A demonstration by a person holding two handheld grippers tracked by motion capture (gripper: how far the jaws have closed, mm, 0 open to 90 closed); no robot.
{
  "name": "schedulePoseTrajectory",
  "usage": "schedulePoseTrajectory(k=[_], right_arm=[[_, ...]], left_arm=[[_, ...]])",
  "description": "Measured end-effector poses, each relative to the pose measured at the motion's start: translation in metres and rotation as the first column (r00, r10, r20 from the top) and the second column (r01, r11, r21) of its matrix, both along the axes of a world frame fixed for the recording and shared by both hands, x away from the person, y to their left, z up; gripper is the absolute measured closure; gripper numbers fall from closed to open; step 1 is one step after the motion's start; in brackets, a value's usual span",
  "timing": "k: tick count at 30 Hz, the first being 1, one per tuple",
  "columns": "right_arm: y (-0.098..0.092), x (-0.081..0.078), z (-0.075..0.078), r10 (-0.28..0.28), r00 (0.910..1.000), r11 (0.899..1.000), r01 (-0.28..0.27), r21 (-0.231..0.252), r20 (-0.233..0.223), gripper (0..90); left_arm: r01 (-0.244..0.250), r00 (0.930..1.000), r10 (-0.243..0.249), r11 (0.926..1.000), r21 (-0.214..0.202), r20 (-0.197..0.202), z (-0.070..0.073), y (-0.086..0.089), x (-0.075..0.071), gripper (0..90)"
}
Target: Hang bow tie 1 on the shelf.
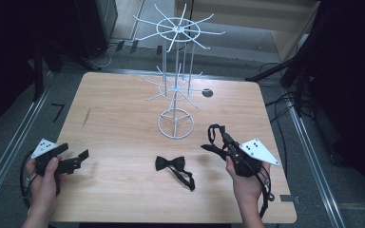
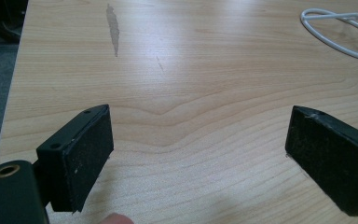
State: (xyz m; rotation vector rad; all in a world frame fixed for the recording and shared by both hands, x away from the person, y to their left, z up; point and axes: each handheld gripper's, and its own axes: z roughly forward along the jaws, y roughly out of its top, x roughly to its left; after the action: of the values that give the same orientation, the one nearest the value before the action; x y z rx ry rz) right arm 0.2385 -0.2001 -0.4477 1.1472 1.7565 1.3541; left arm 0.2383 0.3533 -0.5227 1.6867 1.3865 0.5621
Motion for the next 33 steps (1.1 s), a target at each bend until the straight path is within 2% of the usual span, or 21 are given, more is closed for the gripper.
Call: schedulePoseTrajectory(k=[33], right_arm=[[0.035, -0.003, 0.028, 0.100, 0.9937, 0.995, -0.100, 0.009, 0.052, 90.0]], left_arm=[[-0.003, 1.0000, 0.003, 1.0000, -0.005, 0.000, 0.000, 0.000, 0.000, 8.2]])
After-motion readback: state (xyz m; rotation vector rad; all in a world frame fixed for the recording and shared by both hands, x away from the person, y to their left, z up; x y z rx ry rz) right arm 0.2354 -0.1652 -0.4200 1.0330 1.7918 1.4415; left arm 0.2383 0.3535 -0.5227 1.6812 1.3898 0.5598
